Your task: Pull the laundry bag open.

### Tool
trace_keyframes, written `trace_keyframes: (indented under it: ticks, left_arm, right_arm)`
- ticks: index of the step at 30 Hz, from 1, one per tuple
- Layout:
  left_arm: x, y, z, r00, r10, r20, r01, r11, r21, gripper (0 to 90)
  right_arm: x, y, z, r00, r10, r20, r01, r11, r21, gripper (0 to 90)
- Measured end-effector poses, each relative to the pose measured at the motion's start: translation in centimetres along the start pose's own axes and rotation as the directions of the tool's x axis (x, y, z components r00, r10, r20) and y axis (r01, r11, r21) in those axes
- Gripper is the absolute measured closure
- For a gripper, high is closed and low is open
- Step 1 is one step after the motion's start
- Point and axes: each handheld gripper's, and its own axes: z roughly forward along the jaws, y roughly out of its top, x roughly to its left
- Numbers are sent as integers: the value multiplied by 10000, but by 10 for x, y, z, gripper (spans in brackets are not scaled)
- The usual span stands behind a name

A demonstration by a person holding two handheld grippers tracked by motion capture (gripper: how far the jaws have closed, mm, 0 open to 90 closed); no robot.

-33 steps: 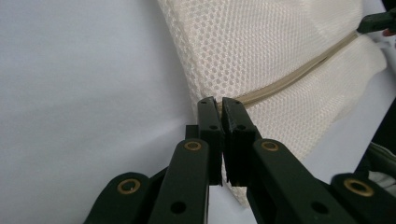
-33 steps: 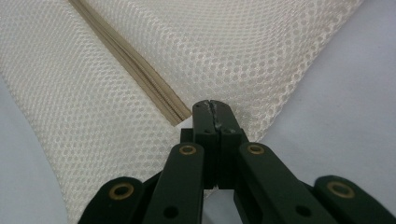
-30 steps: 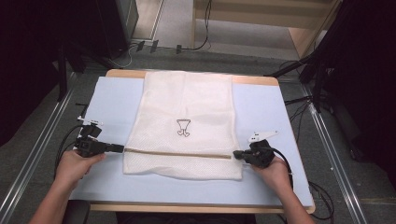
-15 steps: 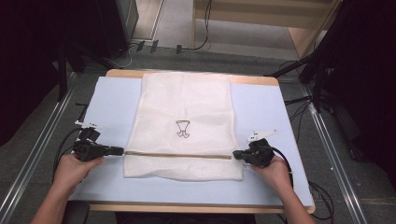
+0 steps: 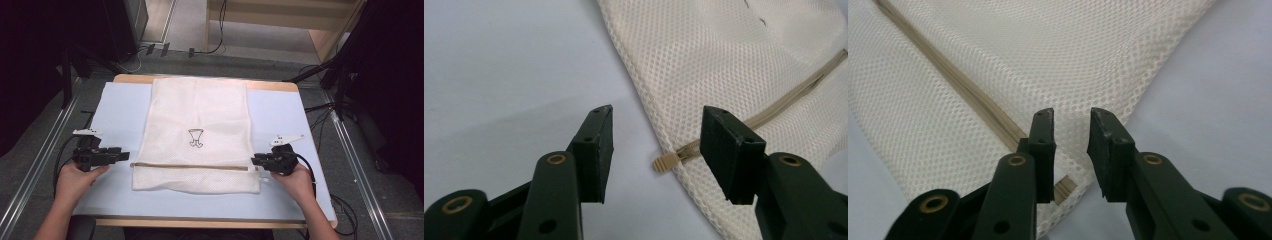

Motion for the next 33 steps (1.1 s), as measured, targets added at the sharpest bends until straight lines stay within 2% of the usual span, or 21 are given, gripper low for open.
trace_keyframes:
  ticks: [5,8,14,18,23,33]
  left_arm:
    - [9,2,1,9998,-149,-101,148,9998,-94,415]
    - [13,5,3,9987,112,-504,-119,9998,-138,407]
    - [17,6,5,9982,91,-596,-97,9999,-87,391]
    - [19,6,4,9973,142,-725,-151,9998,-110,384]
    - [22,6,4,9966,-26,-827,18,10000,-95,378]
    - [22,6,6,9966,19,-825,-19,10000,8,371]
  right_arm:
    - [-7,-1,-5,9993,150,350,-139,9994,-314,619]
    - [-11,-1,-6,9982,247,547,-221,9986,-479,552]
    - [-18,-1,-6,9954,409,866,-360,9977,-582,464]
    - [-27,-3,-7,9916,716,1078,-647,9957,-669,451]
    - [-38,-6,-6,9849,1251,1194,-1187,9912,-593,448]
    - [-38,-7,-4,9845,1246,1233,-1187,9914,-545,434]
